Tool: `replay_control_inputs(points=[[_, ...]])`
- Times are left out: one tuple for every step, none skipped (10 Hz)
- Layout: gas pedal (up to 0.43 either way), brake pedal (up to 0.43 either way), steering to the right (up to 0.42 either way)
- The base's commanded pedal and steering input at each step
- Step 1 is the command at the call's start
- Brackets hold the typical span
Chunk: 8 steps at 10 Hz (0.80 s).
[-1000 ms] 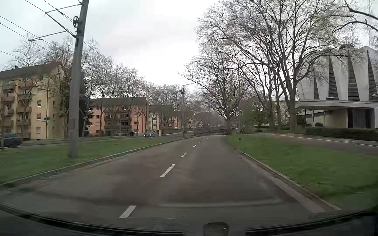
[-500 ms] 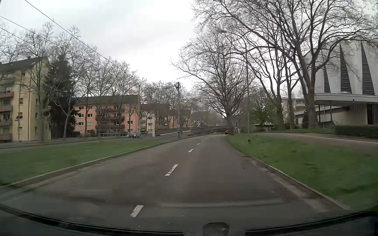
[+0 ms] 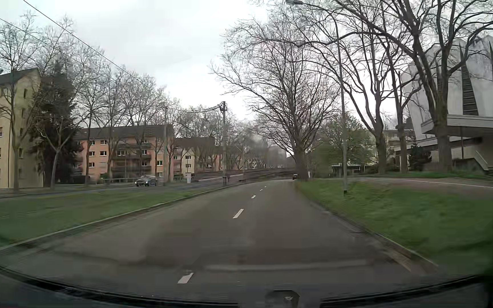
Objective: Follow the waypoints while adhering to traffic rules and regulations
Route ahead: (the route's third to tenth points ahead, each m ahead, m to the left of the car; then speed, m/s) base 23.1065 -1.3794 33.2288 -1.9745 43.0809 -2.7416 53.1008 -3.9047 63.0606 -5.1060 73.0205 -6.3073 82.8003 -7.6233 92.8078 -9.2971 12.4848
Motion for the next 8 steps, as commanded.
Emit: replay_control_inputs(points=[[0.138, 0.000, 0.013], [0.138, 0.000, 0.014], [0.138, 0.000, 0.014], [0.138, 0.000, 0.015], [0.138, 0.000, 0.015], [0.138, 0.000, 0.016], [0.138, 0.000, 0.015], [0.138, 0.000, 0.015]])
